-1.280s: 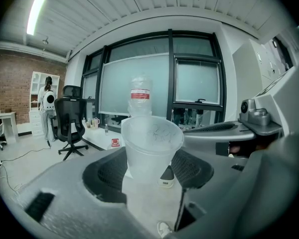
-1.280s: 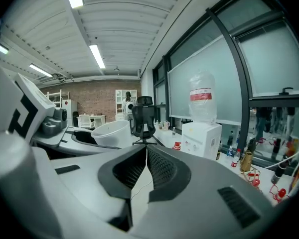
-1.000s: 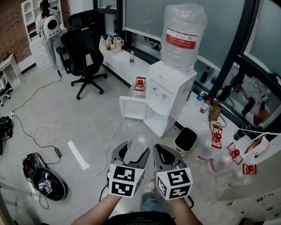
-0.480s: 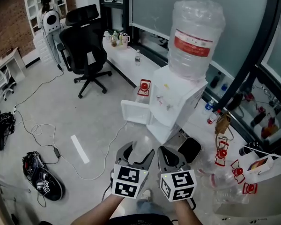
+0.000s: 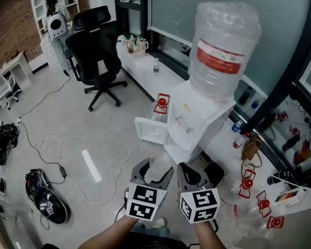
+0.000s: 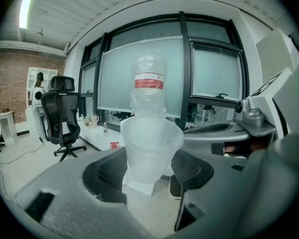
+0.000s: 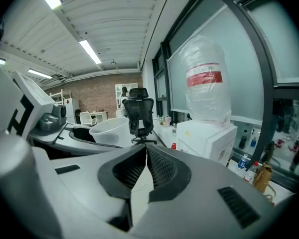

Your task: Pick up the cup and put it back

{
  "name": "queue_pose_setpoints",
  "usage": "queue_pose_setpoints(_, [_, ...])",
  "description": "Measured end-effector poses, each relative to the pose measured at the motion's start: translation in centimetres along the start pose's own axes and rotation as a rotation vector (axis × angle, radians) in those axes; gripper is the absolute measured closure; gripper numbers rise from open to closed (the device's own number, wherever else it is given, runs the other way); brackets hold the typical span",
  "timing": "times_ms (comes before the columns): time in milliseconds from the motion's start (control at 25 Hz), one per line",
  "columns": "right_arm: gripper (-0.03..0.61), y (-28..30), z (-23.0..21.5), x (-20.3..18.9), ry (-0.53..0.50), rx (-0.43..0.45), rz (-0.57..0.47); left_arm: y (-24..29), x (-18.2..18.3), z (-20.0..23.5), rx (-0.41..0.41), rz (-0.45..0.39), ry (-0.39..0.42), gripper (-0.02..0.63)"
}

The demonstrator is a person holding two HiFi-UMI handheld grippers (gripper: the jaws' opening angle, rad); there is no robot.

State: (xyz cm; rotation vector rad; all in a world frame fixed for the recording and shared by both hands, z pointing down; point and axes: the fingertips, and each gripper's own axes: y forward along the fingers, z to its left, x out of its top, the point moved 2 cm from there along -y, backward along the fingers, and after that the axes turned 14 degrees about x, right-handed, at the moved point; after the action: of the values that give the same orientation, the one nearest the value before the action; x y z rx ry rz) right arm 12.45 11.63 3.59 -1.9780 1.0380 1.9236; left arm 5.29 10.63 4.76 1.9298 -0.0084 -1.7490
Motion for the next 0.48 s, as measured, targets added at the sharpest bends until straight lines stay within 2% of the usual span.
queue_pose_setpoints(240, [0.555, 3.1, -1.2, 0.2, 0.006, -0.01, 0.015, 2.7, 0.5, 1.8, -0.019, 0.0, 0.008, 0.342])
queue_pose_setpoints(480, [0.555, 8.2, -2.3, 0.5, 0.035, -0.06, 0.037, 6.5, 0.1, 5.6, -0.075, 0.009, 0.012, 0.342])
